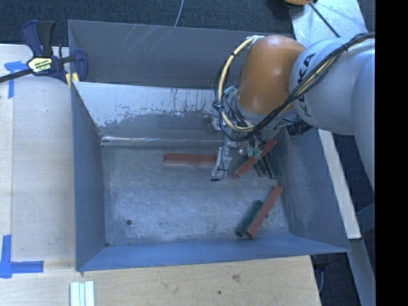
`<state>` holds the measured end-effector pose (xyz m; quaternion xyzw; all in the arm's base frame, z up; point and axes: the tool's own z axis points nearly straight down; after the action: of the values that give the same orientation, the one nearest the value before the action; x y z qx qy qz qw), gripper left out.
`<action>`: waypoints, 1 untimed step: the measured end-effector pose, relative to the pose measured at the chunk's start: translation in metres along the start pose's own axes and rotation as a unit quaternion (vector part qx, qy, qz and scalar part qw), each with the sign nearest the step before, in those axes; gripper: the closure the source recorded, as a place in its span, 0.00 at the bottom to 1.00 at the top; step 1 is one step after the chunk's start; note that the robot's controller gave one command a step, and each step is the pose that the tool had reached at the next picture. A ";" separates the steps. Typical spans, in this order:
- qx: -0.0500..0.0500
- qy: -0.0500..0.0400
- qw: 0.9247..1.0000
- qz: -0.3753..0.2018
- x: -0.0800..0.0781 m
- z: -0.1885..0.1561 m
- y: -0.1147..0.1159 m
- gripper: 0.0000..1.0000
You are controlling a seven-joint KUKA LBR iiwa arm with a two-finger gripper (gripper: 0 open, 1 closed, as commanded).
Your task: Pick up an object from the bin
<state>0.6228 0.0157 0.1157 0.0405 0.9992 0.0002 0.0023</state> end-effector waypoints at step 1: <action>0.000 0.000 1.000 0.021 0.019 0.039 -0.008 1.00</action>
Offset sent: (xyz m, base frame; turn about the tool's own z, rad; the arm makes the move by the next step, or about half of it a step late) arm 0.0000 0.0000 0.0000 0.0000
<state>0.6035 0.0089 0.0761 0.0615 0.9981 0.0005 0.0026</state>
